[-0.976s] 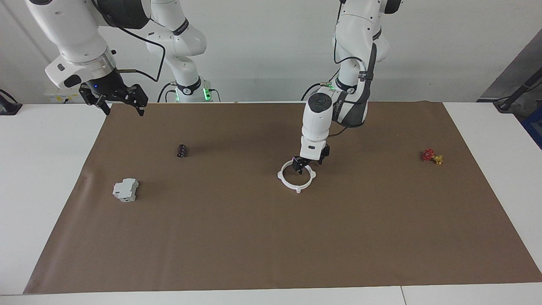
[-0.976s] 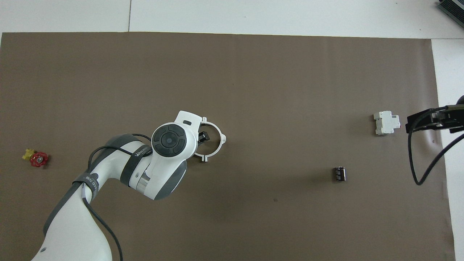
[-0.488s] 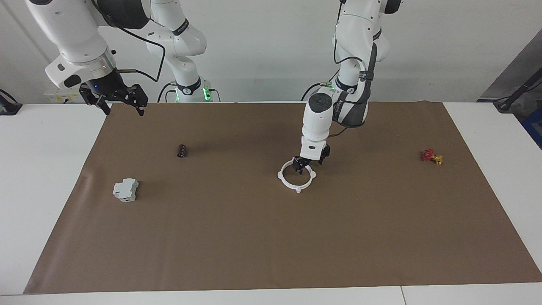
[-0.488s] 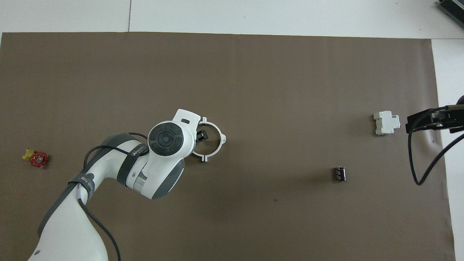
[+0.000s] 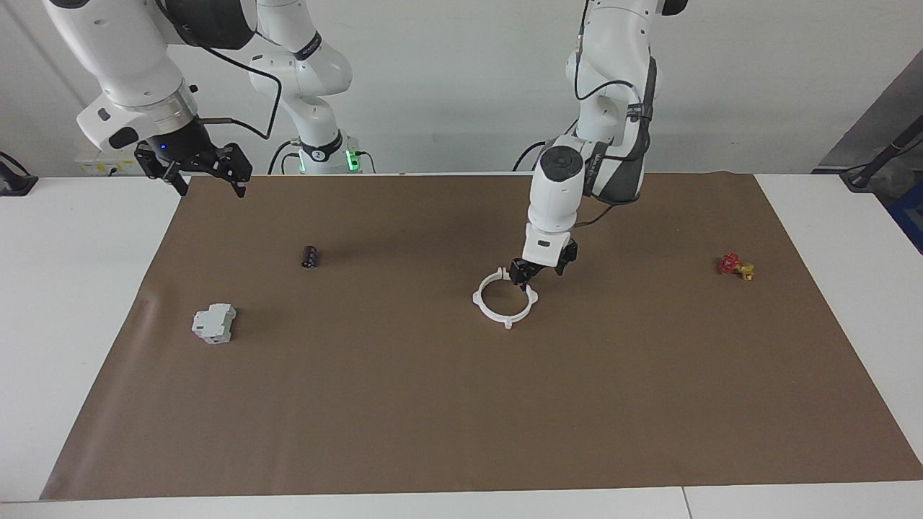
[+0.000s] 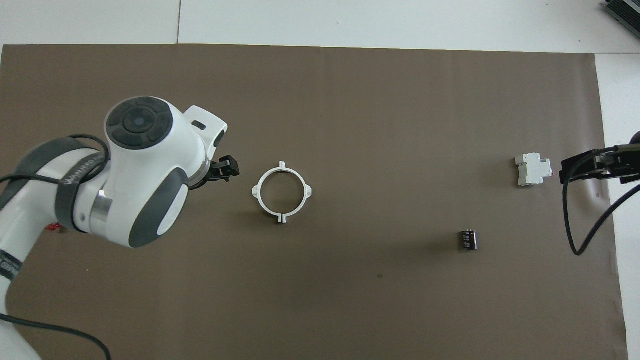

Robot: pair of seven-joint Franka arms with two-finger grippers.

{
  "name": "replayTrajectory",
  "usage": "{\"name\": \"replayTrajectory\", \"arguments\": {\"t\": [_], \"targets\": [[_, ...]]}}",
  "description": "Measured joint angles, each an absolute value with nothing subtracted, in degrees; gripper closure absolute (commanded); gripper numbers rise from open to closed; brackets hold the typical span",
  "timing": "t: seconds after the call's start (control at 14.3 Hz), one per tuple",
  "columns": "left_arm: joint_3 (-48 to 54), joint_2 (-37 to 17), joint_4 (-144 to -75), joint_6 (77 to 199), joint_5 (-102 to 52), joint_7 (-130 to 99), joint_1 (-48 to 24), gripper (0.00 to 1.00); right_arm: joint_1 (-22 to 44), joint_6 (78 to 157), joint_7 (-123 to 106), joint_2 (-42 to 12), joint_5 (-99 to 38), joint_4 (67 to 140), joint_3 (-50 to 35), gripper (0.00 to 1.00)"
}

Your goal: Assemble drain pipe with both arms

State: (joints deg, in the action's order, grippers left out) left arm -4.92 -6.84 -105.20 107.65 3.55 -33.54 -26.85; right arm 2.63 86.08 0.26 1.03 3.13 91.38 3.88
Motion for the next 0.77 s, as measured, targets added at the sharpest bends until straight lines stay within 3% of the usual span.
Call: {"name": "replayTrajectory", "arguments": {"t": [0.28,0.56,0.77], "targets": [[-5.2,-5.3,-97.6,98.7,3.5,-18.8,-18.7,0.0,2.6,86.1,0.3,1.0,3.1,91.4,3.9,0.0],[-5.3,0.2,-96.5,93.0,3.4,-6.4,-11.2,0.0,2.6,86.1,0.3,1.0,3.1,91.4,3.9,0.0],[-5.1,1.6,-96.5,91.1,3.4,-1.4,-9.8,0.0,2.6,86.1,0.3,1.0,3.1,91.4,3.9,0.0]]}}
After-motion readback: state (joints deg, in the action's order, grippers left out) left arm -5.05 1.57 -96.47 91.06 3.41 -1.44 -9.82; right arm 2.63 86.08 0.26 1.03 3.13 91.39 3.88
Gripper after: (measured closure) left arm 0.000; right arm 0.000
